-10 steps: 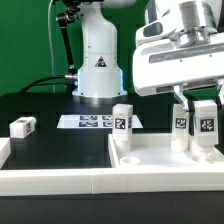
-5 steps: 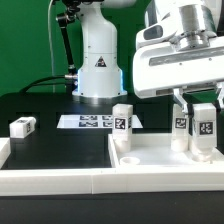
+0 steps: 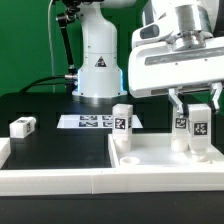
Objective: Assemble square table
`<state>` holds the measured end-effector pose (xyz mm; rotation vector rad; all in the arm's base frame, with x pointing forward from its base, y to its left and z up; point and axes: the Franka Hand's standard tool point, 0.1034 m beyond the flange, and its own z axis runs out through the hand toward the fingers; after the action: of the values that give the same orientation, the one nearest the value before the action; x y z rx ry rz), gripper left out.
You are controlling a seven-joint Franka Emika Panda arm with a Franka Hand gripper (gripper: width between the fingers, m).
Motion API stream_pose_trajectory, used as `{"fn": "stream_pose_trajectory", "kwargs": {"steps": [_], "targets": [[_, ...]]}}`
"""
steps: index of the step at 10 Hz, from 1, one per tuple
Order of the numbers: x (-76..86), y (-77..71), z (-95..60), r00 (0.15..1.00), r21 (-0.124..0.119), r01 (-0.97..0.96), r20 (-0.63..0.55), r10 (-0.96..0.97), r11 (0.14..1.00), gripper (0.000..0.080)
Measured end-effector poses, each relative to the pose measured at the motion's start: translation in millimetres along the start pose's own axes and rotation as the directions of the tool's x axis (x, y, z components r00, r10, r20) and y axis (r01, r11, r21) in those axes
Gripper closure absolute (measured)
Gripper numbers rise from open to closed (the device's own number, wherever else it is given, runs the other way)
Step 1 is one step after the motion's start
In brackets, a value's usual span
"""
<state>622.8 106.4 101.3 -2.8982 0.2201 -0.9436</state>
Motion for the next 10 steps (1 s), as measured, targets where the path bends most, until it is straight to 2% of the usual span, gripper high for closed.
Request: {"fn": "stream_pose_trajectory", "kwargs": {"steps": [2,5,10], "targets": [[-2.1,0.7,1.2,1.0,-0.001,0.004,0.003,-0.004,1.0,0.0503],[-6.3,-8.9,1.8,1.0,0.006,0.01,0.007,-0.01,1.0,0.0503],[-14.2,-8.4,5.2,1.0,0.001,0.011,0.008,-0.011,1.0,0.0503]]}}
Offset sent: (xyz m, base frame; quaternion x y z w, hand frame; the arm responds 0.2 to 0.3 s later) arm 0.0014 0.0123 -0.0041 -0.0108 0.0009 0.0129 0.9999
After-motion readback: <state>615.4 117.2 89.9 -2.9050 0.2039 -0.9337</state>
